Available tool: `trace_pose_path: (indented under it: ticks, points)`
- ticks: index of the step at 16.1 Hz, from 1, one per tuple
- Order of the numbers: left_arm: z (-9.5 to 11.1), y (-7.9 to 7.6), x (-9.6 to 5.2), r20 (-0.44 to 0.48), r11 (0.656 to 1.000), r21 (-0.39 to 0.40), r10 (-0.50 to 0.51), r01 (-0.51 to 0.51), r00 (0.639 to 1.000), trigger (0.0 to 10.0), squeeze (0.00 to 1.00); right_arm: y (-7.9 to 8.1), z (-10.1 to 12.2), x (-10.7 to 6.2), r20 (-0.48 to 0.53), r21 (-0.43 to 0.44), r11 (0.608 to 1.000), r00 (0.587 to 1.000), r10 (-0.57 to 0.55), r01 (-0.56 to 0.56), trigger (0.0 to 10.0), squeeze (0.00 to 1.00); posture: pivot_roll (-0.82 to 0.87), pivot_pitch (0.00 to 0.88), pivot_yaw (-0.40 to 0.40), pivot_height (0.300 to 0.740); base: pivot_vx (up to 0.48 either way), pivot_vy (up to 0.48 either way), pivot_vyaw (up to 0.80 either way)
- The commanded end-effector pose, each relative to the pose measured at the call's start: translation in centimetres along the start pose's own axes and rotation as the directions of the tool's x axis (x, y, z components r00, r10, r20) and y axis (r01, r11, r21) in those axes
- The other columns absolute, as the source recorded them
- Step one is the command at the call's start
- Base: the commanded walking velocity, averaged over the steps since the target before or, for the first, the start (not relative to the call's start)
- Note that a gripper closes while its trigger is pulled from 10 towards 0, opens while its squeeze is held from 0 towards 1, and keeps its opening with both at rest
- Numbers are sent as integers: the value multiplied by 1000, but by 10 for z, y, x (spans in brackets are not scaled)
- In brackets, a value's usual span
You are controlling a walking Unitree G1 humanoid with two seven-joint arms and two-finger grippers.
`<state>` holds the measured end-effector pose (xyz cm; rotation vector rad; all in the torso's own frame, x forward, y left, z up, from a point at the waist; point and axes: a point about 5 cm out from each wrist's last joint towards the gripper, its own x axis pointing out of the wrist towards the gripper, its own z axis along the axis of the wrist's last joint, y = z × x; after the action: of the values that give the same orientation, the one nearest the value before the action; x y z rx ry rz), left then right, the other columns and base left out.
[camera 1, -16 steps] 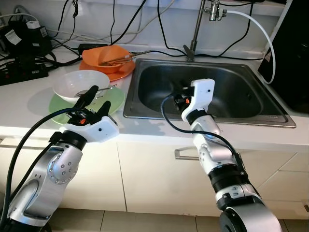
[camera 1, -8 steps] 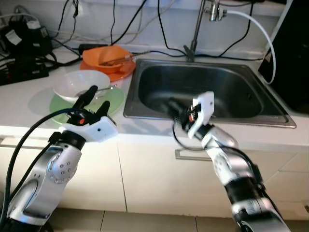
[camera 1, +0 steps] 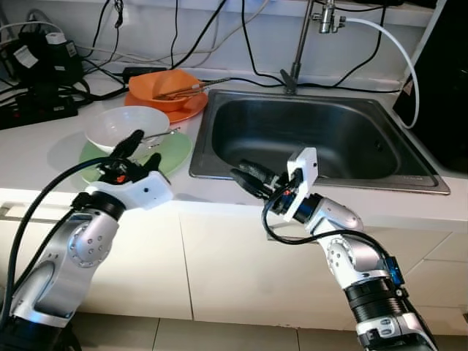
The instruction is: Kitchen organization
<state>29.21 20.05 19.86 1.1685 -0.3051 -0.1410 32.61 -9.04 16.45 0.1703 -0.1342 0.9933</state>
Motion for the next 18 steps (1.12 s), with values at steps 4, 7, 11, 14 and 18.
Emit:
trace_pose_path:
  ticks: [4,7,11,14,18]
  points:
    - [-9,8,6,-25,1000,16,-8,9,1000,10000,0,4,7,3,14,-7,1000,1000,16,-16,10000,0,163,24,-8,740,0,0,0]
    - [-11,6,11,-27,1000,9,-10,10,1000,10000,0,5,7,5,10,-11,1000,1000,10,-10,10000,0,156,32,-8,740,0,0,0]
    - [-6,0,22,-4,1000,-13,-19,19,1000,10000,0,4,6,5,-7,-20,1000,1000,2,-2,10000,0,145,33,-5,740,0,0,0]
    - [-4,-5,26,11,999,-20,-34,34,999,10000,0,3,4,4,-8,-19,1000,1000,-11,11,10000,0,141,33,-3,740,0,0,0]
    - [-4,-8,32,22,999,-17,-40,41,999,10000,0,4,2,4,-12,-16,1000,1000,-19,19,10000,0,140,35,-2,740,0,0,0]
